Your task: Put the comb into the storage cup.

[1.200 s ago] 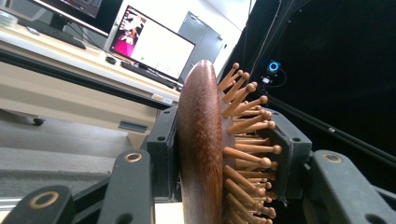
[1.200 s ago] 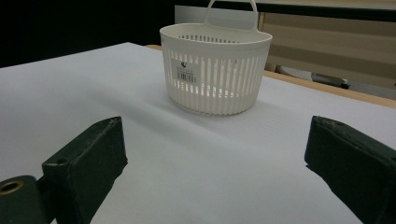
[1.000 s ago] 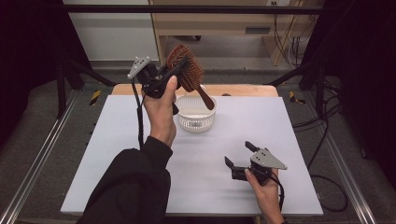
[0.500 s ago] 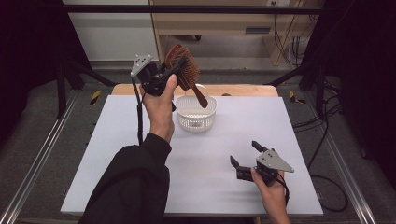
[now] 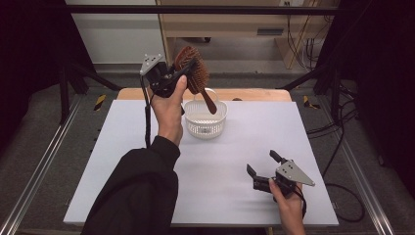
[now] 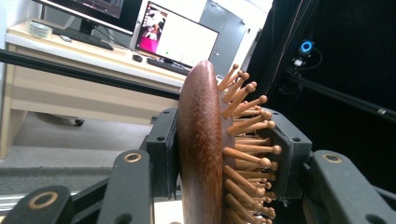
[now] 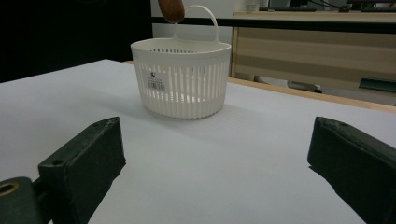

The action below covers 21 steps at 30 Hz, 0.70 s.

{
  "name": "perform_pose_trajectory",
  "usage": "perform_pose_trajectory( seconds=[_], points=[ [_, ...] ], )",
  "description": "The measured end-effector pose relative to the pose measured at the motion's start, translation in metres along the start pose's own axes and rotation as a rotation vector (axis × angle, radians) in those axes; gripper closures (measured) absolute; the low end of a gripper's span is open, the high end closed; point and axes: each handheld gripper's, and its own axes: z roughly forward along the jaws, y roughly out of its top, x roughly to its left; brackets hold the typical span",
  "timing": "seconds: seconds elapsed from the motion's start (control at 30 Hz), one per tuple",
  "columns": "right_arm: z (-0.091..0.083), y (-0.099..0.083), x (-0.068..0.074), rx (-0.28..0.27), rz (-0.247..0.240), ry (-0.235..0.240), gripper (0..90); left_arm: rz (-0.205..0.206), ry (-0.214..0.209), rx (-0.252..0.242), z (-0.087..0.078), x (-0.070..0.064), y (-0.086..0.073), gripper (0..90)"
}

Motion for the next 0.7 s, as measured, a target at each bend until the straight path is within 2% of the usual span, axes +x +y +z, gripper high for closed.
perform_pose_trajectory(
  seconds=[0.2, 0.43, 0.53, 0.7],
  points=[
    [0.0013, -0.0006, 0.0011, -0.008, -0.009, -0.003, 4.2, 0.009, 0.004, 0.026, 0.0001, 0.0028, -0.0005, 51.3],
    [0.0023, 0.0, 0.0049, -0.016, -0.003, 0.009, 4.1, -0.003, 0.031, 0.015, -0.0015, 0.0047, -0.0041, 51.3],
    [0.0022, -0.0002, 0.0064, -0.015, -0.013, 0.012, 4.0, 0.019, 0.051, 0.017, -0.003, 0.0029, -0.0051, 51.2],
    [0.0013, -0.0002, 0.0049, -0.023, -0.012, 0.011, 4.0, 0.01, 0.047, 0.008, -0.0038, 0.0021, -0.004, 51.3]
  ],
)
